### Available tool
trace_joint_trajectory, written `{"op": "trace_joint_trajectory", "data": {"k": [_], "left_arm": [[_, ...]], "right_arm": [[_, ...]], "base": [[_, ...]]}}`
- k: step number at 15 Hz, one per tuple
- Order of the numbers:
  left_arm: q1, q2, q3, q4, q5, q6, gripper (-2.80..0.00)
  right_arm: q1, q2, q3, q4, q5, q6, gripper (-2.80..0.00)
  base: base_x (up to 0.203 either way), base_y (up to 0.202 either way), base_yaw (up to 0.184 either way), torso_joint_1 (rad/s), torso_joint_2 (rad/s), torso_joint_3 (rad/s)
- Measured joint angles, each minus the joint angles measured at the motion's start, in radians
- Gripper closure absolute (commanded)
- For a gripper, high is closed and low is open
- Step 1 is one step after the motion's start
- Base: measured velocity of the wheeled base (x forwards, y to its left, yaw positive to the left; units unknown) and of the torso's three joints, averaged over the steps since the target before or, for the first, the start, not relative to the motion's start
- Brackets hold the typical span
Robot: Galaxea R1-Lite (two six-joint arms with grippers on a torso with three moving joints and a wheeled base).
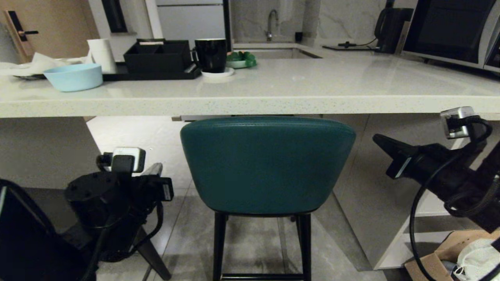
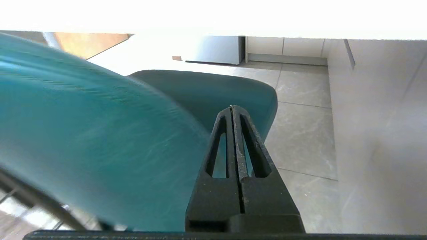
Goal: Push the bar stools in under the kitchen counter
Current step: Push the gray chair back under the dining table
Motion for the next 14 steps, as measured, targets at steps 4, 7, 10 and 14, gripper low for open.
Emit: {"op": "trace_joint_trajectory", "data": {"k": [4,7,10,14], "left_arm": [[-0.020,-0.246,0.200,0.001,0.024,0.000,0.00],[-0.016,-0.466,0.240,0.074,0.084,0.037,0.00],[0.139,-0.680,0.224,0.162,0.111,0.059,0.00],[0.296,-0.989,0.197,0.336,0.111,0.076,0.00]], "right_arm": [[-0.004,-0.257,-0.012,0.289,-0.049,0.000,0.00],[-0.004,-0.485,-0.051,0.591,-0.098,-0.003,0.00],[-0.005,-0.688,-0.058,0.844,-0.150,-0.004,0.00],[-0.060,-0.898,-0.002,0.981,-0.201,-0.005,0.00]], "base": [[0.000,0.000,0.000,0.000,0.00,0.000],[0.000,0.000,0.000,0.000,0.00,0.000],[0.000,0.000,0.000,0.000,0.00,0.000],[0.000,0.000,0.000,0.000,0.00,0.000]]}}
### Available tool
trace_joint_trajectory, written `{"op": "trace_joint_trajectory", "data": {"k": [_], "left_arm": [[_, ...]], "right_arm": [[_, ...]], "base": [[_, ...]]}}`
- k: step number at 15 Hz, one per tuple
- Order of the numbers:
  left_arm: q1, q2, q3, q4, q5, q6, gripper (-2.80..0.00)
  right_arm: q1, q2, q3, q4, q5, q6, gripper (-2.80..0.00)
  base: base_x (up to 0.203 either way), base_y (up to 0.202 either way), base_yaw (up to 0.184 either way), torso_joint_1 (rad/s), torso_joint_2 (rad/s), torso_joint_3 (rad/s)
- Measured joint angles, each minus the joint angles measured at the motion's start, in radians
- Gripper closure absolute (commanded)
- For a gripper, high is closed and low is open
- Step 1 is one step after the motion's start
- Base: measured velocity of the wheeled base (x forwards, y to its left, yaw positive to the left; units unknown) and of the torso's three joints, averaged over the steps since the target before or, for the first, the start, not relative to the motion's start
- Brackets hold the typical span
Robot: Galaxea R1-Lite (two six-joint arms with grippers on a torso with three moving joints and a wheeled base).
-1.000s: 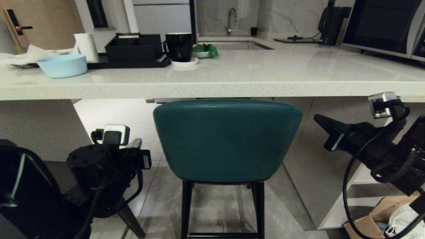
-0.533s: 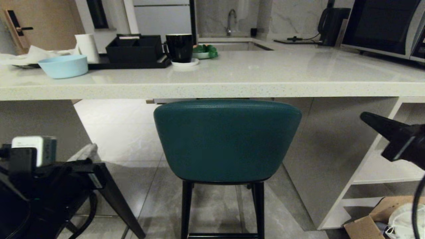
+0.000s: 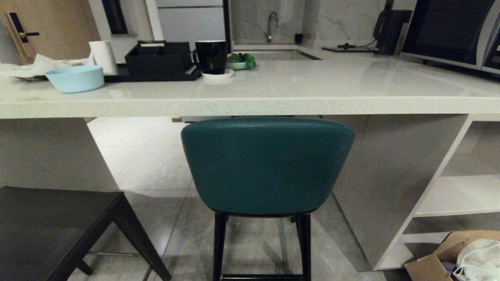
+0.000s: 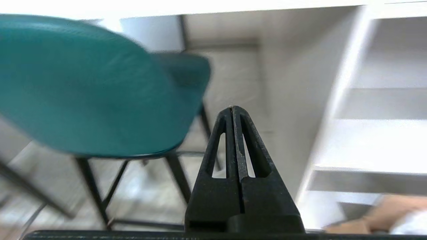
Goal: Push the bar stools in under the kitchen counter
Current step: Push the gray chair back under the dining table
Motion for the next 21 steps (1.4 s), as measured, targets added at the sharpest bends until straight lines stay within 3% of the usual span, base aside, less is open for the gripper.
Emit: {"op": "trace_joint_trajectory", "data": {"k": [3,6,8,10,13,15,17,21], "left_arm": [[0.097,-0.257,-0.058,0.235,-0.056,0.014,0.00],[0.127,-0.534,-0.154,0.612,-0.131,0.011,0.00],[0.128,-0.692,-0.178,0.883,-0.247,0.000,0.00],[0.127,-0.782,-0.119,1.078,-0.366,-0.010,0.00],[0.126,-0.831,0.070,1.105,-0.508,-0.016,0.00],[0.126,-0.842,0.113,1.123,-0.593,-0.026,0.00],[0.125,-0.846,0.124,1.145,-0.573,-0.072,0.00],[0.125,-0.848,0.129,1.144,-0.577,-0.077,0.00]], "right_arm": [[-0.054,-0.142,-0.023,0.123,-0.006,-0.022,0.00],[-0.093,-0.307,-0.092,0.360,-0.005,-0.086,0.00],[-0.134,-0.407,-0.085,0.447,0.001,-0.117,0.00],[-0.152,-0.522,-0.009,0.487,0.010,-0.170,0.00],[-0.161,-0.618,0.183,0.464,0.018,-0.182,0.00],[-0.163,-0.640,0.347,0.329,0.030,-0.209,0.00],[-0.164,-0.651,0.427,0.217,0.064,-0.202,0.00],[-0.163,-0.655,0.449,0.237,0.083,-0.179,0.00]], "base": [[0.000,0.000,0.000,0.000,0.00,0.000],[0.000,0.000,0.000,0.000,0.00,0.000],[0.000,0.000,0.000,0.000,0.00,0.000],[0.000,0.000,0.000,0.000,0.00,0.000],[0.000,0.000,0.000,0.000,0.00,0.000],[0.000,0.000,0.000,0.000,0.00,0.000],[0.000,0.000,0.000,0.000,0.00,0.000],[0.000,0.000,0.000,0.000,0.00,0.000]]}}
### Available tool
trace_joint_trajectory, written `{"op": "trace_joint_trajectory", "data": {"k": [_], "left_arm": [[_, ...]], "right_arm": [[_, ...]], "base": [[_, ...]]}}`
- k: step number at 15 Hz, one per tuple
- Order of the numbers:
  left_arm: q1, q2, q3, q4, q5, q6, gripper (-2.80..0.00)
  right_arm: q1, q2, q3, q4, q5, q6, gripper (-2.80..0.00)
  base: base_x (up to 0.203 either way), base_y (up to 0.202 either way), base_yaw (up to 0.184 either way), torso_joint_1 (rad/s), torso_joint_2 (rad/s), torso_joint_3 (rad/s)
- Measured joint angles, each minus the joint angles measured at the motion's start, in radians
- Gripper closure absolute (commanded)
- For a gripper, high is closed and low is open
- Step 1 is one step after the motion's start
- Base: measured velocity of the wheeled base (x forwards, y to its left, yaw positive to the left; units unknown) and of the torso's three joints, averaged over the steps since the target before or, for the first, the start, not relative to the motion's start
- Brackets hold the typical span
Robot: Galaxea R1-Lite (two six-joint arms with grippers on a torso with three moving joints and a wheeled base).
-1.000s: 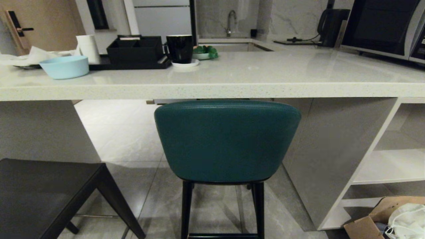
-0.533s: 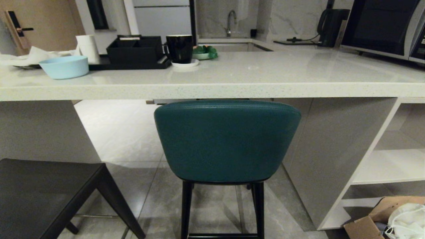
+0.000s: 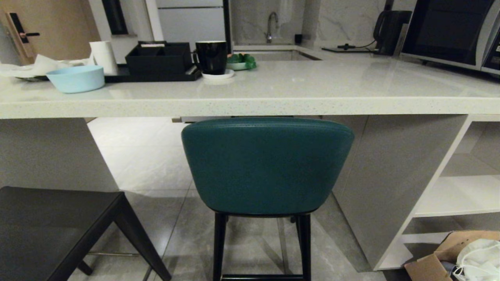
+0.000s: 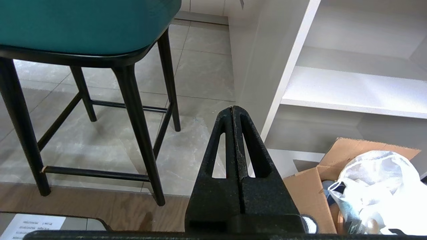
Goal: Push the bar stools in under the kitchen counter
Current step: Push the gray chair back under the dining table
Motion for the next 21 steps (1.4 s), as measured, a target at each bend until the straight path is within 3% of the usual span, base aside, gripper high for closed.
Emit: {"op": "trace_joint_trajectory", "data": {"k": [4,21], "left_arm": [[0.000,0.000,0.000,0.001,0.009,-0.008,0.00],[0.000,0.000,0.000,0.001,0.010,-0.022,0.00]], "right_arm": [[0.000,0.000,0.003,0.000,-0.002,0.009,0.00],[0.000,0.000,0.003,0.002,-0.001,0.012,0.00]], "base": [[-0.052,0.000,0.000,0.005,0.00,0.000],[-0.198,0.000,-0.002,0.003,0.00,0.002]]}}
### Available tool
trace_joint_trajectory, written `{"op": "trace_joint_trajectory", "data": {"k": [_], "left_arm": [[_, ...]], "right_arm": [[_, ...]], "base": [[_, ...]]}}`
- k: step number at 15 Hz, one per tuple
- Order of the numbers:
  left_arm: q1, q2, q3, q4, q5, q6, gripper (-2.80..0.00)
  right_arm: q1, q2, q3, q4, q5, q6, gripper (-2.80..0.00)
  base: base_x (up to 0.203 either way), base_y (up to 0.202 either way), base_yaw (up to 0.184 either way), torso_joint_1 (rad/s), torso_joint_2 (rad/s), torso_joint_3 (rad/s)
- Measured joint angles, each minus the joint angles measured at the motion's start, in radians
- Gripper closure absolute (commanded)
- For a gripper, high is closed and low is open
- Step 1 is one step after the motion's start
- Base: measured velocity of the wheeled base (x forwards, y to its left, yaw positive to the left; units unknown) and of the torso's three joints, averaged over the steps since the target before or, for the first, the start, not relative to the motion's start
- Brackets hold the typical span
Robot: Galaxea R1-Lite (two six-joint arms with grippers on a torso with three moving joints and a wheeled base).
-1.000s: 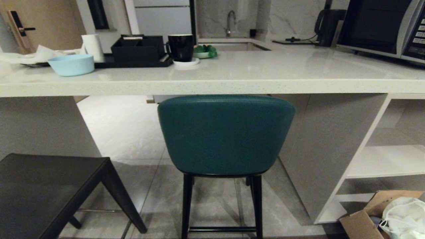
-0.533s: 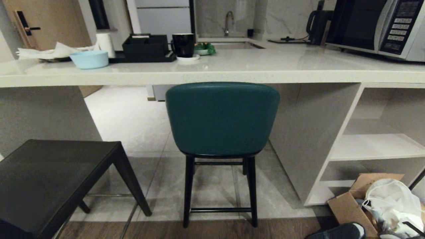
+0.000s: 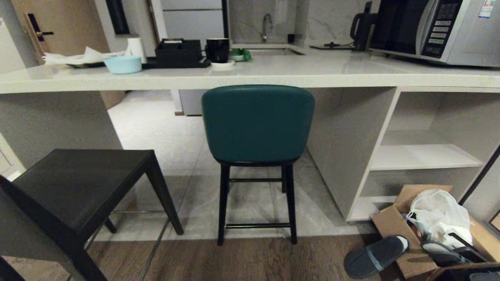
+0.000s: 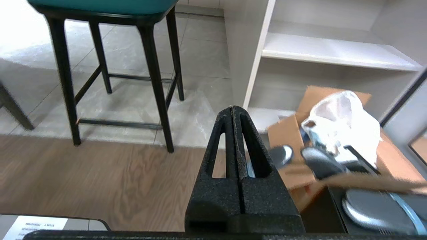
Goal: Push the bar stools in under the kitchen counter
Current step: Push the gray chair back under the dining table
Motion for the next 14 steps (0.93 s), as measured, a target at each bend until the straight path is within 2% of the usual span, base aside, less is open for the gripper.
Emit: {"op": "trace_joint_trajectory", "data": {"k": [5,10,14], "left_arm": [[0.000,0.000,0.000,0.000,0.001,-0.004,0.00],[0.000,0.000,0.000,-0.001,0.001,-0.006,0.00],[0.000,0.000,0.000,-0.002,0.000,-0.007,0.00]], "right_arm": [[0.000,0.000,0.000,0.001,0.000,-0.001,0.00],[0.000,0.000,0.000,0.001,0.000,-0.004,0.00],[0.000,0.000,0.000,0.001,0.000,-0.003,0.00]], "base": [[-0.171,0.000,-0.003,0.001,0.00,0.001],[0.000,0.000,0.000,0.000,0.00,0.000],[-0.001,0.154,-0.003,0.003,0.00,0.001]]}}
